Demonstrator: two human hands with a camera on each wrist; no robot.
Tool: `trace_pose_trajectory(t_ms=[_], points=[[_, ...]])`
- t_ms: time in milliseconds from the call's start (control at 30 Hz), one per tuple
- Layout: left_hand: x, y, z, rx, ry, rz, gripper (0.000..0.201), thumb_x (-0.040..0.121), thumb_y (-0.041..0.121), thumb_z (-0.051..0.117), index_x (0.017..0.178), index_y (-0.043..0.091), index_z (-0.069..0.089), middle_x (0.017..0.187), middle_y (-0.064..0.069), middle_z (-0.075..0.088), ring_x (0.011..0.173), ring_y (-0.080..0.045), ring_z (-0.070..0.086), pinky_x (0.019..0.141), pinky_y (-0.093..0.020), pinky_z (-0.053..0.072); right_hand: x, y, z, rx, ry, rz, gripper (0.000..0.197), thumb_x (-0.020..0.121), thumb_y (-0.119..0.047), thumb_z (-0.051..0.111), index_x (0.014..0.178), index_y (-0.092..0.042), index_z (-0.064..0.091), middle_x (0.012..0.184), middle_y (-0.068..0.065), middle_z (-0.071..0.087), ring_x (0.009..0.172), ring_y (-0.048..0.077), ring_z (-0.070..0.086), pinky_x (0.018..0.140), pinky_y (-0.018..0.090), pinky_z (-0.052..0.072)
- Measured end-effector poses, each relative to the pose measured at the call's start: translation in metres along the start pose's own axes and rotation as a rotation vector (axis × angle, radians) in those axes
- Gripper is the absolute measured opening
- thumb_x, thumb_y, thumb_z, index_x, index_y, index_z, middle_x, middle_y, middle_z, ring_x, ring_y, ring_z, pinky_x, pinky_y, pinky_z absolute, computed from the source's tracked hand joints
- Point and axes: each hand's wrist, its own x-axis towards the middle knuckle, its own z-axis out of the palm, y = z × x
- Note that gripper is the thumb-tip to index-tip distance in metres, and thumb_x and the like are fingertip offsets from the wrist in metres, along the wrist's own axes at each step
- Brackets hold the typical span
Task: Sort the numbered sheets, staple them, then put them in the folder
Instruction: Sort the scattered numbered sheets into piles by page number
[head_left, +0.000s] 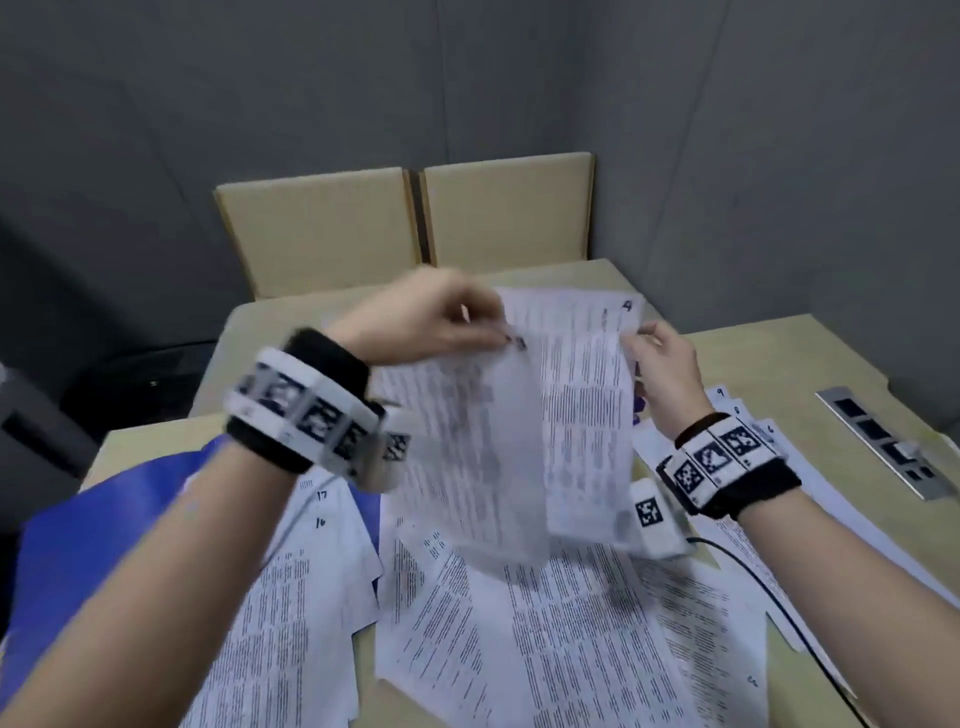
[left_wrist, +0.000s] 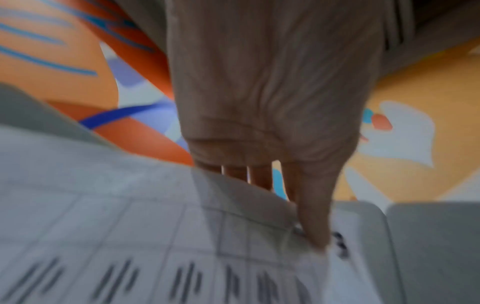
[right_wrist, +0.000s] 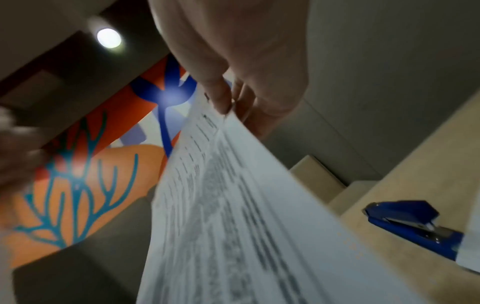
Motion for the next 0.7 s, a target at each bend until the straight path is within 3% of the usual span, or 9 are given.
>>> trace_pose_trajectory(t_ms=[100,167,233,300,367,467,533,600,700], points=[[0.016,0.001,0.061,0.096,-0.004,-0.003,0.017,0.084,0.036,0.068,0.086,0.019,0.069,0.118,-0.003,0.055,0.110,-0.019,0.049,0.095,-0.037,0.040,-0.017,0.004,0.010,-0.023,-0.131,0.032,0.004,0.093,-0.017,0.054,0.091,-0.013,0.054,0.060,-0.005,0.051,0.041,0.002,0.043,0.039,0.017,0.031],[0.025,0.000,0.088,0.210,-0.022,-0.039,0.017,0.082,0.041,0.067,0.087,0.026,0.069,0.148,-0.004,0.031,0.137,-0.025,0.024,0.113,-0.050,0.014,-0.030,0.011,0.018,-0.002,-0.206,0.088,0.006,0.093,-0.021,0.054,0.091,-0.017,0.057,0.064,-0.002,0.052,0.052,0.010,0.044,0.048,0.023,0.032],[0.030,-0.003,0.104,0.187,-0.048,-0.088,0.016,0.081,0.042,0.068,0.087,0.027,0.070,0.156,-0.004,0.016,0.145,-0.024,0.011,0.115,-0.056,-0.004,-0.041,0.019,0.023,0.063,-0.252,0.126,0.008,0.094,-0.018,0.054,0.088,-0.018,0.059,0.074,0.005,0.060,0.061,0.016,0.052,0.055,0.030,0.038],[0.033,-0.010,0.113,0.150,-0.052,-0.129,0.018,0.080,0.044,0.068,0.088,0.027,0.070,0.149,-0.004,0.031,0.138,-0.021,0.026,0.115,-0.054,0.001,-0.049,0.023,0.025,0.167,-0.291,0.173,0.009,0.095,-0.014,0.052,0.089,-0.015,0.059,0.085,0.010,0.068,0.067,0.019,0.061,0.061,0.030,0.047],[0.034,-0.014,0.118,0.113,-0.031,-0.161,0.019,0.080,0.045,0.068,0.087,0.027,0.070,0.116,0.003,0.051,0.117,-0.017,0.044,0.107,-0.046,0.018,-0.057,0.027,0.026,0.233,-0.325,0.221,0.010,0.096,-0.014,0.051,0.088,-0.014,0.058,0.078,0.005,0.069,0.063,0.016,0.061,0.055,0.025,0.049],[0.034,-0.016,0.123,0.036,-0.015,-0.179,0.020,0.081,0.041,0.069,0.082,0.021,0.068,0.078,0.011,0.051,0.087,-0.011,0.044,0.088,-0.036,0.026,-0.062,0.035,0.025,0.260,-0.358,0.287,0.018,0.098,-0.025,0.048,0.090,-0.014,0.061,0.073,-0.003,0.067,0.065,0.012,0.059,0.055,0.019,0.046],[0.034,-0.020,0.128,-0.013,-0.030,-0.204,0.020,0.081,0.036,0.070,0.078,0.017,0.068,0.073,0.010,0.054,0.081,-0.012,0.047,0.086,-0.035,0.030,-0.063,0.039,0.023,0.309,-0.439,0.340,0.038,0.098,-0.039,0.044,0.112,-0.009,0.063,0.096,0.006,0.067,0.086,0.019,0.062,0.076,0.029,0.048],[0.034,-0.026,0.132,-0.055,-0.037,-0.233,0.021,0.080,0.032,0.072,0.074,0.013,0.069,0.071,0.004,0.059,0.075,-0.017,0.053,0.084,-0.034,0.038,-0.066,0.045,0.021,0.279,-0.484,0.352,0.041,0.096,-0.040,0.046,0.120,-0.010,0.060,0.110,0.009,0.064,0.103,0.022,0.059,0.092,0.037,0.041],[0.037,-0.033,0.141,-0.122,-0.048,-0.274,0.020,0.077,0.029,0.075,0.076,0.010,0.070,0.080,-0.005,0.067,0.073,-0.017,0.057,0.071,-0.027,0.040,-0.069,0.058,0.024,0.161,-0.381,0.315,0.023,0.093,-0.019,0.055,0.114,-0.010,0.058,0.114,0.011,0.066,0.102,0.020,0.062,0.090,0.032,0.048]])
